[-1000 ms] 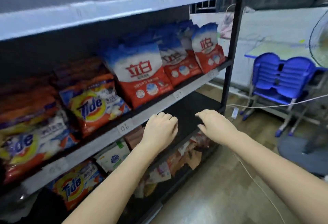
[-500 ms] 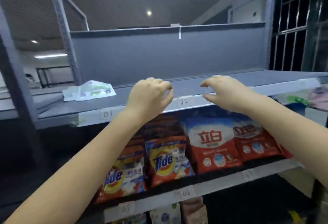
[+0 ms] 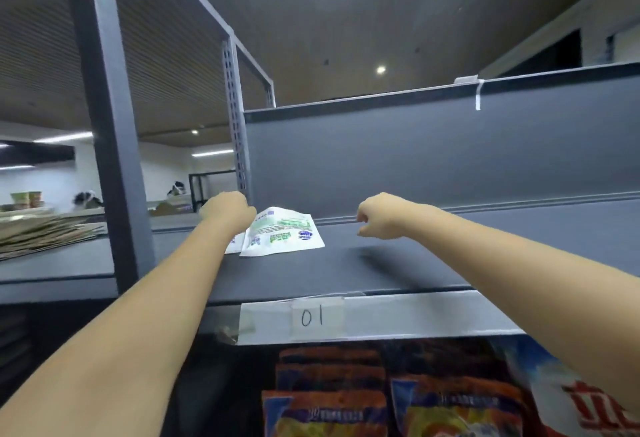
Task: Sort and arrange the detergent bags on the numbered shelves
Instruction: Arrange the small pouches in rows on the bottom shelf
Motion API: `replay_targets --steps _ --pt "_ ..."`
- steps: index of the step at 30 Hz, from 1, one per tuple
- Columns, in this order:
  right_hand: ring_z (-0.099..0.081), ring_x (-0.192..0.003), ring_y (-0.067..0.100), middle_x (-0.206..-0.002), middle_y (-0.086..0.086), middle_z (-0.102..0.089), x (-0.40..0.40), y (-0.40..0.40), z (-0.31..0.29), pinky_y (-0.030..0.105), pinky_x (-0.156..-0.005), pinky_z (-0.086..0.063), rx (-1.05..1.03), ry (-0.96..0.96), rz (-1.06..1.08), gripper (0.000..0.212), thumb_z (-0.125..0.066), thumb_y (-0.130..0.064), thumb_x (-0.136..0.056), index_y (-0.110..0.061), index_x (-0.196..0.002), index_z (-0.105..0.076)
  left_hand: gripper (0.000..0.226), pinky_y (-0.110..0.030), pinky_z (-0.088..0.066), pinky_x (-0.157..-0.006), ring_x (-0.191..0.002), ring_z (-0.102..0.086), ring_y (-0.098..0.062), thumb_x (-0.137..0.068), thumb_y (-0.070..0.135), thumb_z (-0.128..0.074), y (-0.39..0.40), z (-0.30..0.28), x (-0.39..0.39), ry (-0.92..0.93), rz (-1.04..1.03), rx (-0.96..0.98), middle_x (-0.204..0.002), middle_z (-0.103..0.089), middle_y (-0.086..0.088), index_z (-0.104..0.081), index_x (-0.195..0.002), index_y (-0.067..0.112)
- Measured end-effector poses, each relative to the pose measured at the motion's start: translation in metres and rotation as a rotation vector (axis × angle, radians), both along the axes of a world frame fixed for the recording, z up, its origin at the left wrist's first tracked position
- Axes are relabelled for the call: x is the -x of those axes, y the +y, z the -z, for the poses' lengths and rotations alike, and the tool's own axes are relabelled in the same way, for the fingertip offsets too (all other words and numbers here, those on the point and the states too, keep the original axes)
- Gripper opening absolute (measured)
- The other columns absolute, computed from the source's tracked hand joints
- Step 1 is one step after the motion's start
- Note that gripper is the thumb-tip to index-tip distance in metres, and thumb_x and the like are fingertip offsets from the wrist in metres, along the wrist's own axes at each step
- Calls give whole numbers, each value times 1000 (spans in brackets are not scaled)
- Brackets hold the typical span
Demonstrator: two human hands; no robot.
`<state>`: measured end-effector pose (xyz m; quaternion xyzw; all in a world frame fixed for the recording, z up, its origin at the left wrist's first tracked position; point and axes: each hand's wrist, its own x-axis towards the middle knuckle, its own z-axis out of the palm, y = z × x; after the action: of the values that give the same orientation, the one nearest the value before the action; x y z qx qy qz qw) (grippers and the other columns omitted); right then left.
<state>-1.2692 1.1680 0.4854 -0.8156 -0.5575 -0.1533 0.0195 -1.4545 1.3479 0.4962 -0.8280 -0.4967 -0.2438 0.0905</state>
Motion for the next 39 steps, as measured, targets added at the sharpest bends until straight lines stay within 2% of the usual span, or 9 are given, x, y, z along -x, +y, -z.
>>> replay_targets --steps 5,9,13,18,22,26,30,34,39 --pt "-53 -111 29 -121 9 -52 -33 71 1 38 -86 -48 156 -242 -40 31 -45 -9 -92 -7 -122 -51 34 -33 -47 -82 -108 -57 -26 -87 4 -47 73 12 -7 234 -104 8 -121 -61 -6 -65 -113 17" --pt "-43 -124 25 -139 4 -39 -52 109 2 40 -95 -44 156 -431 -218 48 -42 -6 -94 -13 -140 -32 53 -34 -40 -98 -130 -42 -24 -95 9 -41 98 14 2 396 -67 62 -145 -41 -1 -39 -141 34" --pt "-27 -139 19 -155 -2 -19 -56 142 8 35 -105 -35 159 -550 -432 66 -40 -2 -93 -19 -150 -12 51 -33 -42 -89 -121 -49 -26 -94 25 -43 121 26 19 380 -45 174 -134 -49 -3 -35 -142 41" --pt "-21 -142 15 -158 -5 -12 -51 172 16 32 -112 -25 171 -561 -591 53 -27 -15 -102 -22 -151 -9 46 -35 -45 -93 -120 -48 -21 -98 39 -38 123 33 18 393 66 80 -134 -52 2 -29 -142 49" --pt "-34 -135 19 -152 -6 -31 -50 175 15 33 -107 -33 75 -355 -591 47 -34 -16 -99 -23 -146 -30 48 -35 -45 -91 -123 -46 -17 -97 29 -40 122 36 21 318 159 32 -139 -47 12 -33 -140 49" --pt "-53 -103 30 -116 8 -60 -56 165 -2 36 -84 -43 -188 -17 -519 28 -37 -12 -96 -11 -117 -55 42 -33 -43 -97 -127 -44 -12 -99 29 -44 115 38 14 115 321 -39 -143 -42 21 -41 -136 49" --pt "-54 -96 29 -113 15 -63 -77 146 -28 29 -73 -33 -469 276 -385 24 -36 -14 -99 -7 -99 -58 34 -37 -44 -92 -118 -54 -25 -98 23 -40 108 32 -5 62 386 -184 -127 -61 2 -62 -123 25" --pt "-49 -96 23 -108 10 -58 -100 122 -38 23 -69 -30 -611 473 -280 25 -35 -16 -99 -12 -100 -59 29 -38 -44 -83 -100 -60 -33 -100 23 -43 88 17 -26 -285 423 -188 -108 -68 -13 -64 -116 12" --pt "-50 -88 21 -94 5 -56 -124 91 -33 25 -76 -38 -752 747 -224 21 -38 -19 -98 -15 -91 -58 42 -39 -41 -67 -74 -53 -29 -101 41 -33 66 -1 -39 -625 458 -107 -73 -58 -6 -58 -93 8"
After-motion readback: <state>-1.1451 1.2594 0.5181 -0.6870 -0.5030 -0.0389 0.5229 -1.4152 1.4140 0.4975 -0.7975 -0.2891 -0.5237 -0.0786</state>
